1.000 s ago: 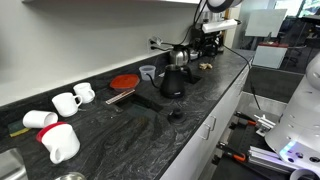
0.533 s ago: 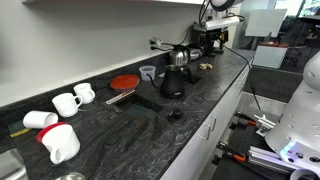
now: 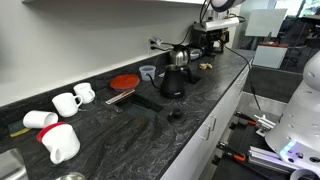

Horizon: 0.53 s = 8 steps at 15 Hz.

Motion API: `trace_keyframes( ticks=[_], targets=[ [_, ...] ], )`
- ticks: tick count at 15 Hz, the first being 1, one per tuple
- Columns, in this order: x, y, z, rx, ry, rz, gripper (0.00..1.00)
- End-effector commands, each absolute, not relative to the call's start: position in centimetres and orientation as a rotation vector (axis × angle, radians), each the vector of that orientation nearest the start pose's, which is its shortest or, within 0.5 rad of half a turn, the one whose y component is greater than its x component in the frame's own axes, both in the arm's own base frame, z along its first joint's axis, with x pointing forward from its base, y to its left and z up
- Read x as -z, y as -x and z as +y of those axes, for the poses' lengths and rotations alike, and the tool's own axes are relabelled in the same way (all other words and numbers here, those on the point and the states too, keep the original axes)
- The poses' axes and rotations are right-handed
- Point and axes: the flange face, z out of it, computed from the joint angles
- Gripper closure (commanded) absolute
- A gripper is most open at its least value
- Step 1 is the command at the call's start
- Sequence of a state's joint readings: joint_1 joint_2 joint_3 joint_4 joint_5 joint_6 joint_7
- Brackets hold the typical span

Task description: Pick the cloth and drop it in the opening on the left on the counter

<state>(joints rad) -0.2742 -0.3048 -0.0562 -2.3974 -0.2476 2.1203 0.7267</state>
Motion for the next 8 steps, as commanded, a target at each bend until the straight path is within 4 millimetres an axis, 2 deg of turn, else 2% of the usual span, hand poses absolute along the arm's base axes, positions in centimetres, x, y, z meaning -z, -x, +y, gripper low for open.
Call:
trace_keyframes(
  ticks=[1,5,8],
  targets=[
    [-42.2,-43.8,-19.8,0.117,2.791,1.751,0.0],
    [-38.8,-45.8,-26.0,0.161,2.546,2.057,0.0],
    [-36.3,-48.0,-28.9,0.207,2.365,2.261,0.0]
  ],
)
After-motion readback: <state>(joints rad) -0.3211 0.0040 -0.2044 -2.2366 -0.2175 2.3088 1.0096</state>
